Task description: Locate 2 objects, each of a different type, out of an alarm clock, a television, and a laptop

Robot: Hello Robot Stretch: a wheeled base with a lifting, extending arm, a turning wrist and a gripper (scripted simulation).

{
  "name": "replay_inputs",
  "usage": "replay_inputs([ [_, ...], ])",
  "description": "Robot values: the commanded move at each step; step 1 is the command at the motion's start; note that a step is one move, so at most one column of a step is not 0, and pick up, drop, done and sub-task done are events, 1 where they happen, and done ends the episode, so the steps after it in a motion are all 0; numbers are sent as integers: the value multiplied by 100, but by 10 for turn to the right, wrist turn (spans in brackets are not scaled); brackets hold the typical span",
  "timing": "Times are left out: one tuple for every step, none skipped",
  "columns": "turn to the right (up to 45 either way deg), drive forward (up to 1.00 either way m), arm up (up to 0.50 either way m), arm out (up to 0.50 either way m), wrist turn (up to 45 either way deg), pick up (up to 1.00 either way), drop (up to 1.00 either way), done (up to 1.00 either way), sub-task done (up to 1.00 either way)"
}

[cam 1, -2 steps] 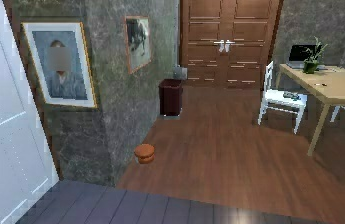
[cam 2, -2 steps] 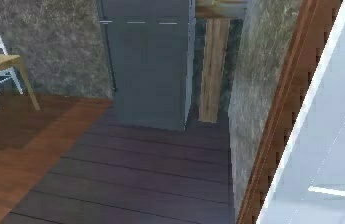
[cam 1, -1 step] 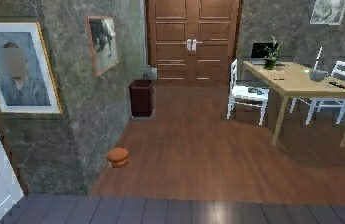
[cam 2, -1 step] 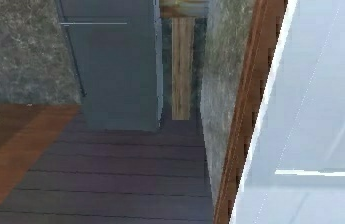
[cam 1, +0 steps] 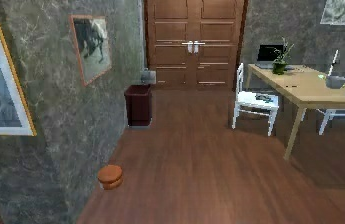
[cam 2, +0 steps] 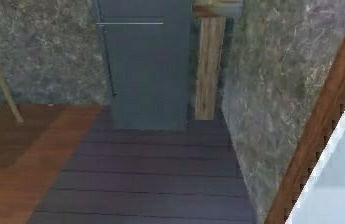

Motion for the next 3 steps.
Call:
replay_inputs([
  [90, 0, 0, 0, 0, 0, 0, 0, 0],
  [0, 100, 0, 0, 0, 0, 0, 0, 0],
  [30, 0, 0, 0, 0, 0, 0, 0, 0],
])
